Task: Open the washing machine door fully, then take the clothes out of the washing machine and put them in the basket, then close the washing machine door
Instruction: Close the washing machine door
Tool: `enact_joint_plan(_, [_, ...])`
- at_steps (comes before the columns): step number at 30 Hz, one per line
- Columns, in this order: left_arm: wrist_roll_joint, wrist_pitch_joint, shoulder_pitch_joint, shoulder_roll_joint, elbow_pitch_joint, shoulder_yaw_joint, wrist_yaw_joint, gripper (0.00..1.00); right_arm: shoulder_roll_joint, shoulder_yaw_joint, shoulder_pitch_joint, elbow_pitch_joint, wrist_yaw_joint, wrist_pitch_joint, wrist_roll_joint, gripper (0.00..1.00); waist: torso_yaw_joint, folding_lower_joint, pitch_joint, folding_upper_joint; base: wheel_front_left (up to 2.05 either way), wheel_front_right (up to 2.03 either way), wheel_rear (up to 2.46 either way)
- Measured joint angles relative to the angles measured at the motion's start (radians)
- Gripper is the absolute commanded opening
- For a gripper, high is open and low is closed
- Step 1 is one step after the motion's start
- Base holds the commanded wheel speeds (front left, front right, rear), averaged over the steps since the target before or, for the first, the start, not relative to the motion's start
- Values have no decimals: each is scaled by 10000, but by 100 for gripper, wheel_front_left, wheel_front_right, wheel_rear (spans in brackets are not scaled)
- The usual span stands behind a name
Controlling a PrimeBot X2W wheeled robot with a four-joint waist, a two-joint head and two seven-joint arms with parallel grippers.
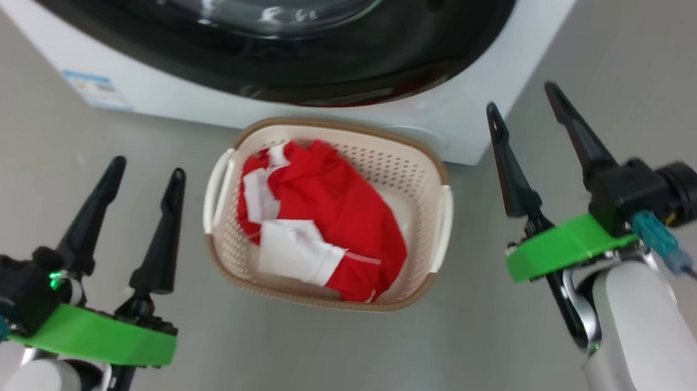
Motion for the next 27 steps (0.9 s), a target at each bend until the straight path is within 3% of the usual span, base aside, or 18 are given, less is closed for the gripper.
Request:
enact_joint_plan(12, [12, 0, 505, -8, 38, 825, 4, 100, 251, -1866, 2340, -2353, 0, 10, -401, 100, -1231, 0, -996, 0, 0, 0, 0])
enact_joint_plan(27, [13, 0, 1250, -10, 73, 1032, -12, 100, 376, -2890, 4553, -3733, 0, 10, -784, 100, -1707, 0, -2276, 0, 0, 0, 0])
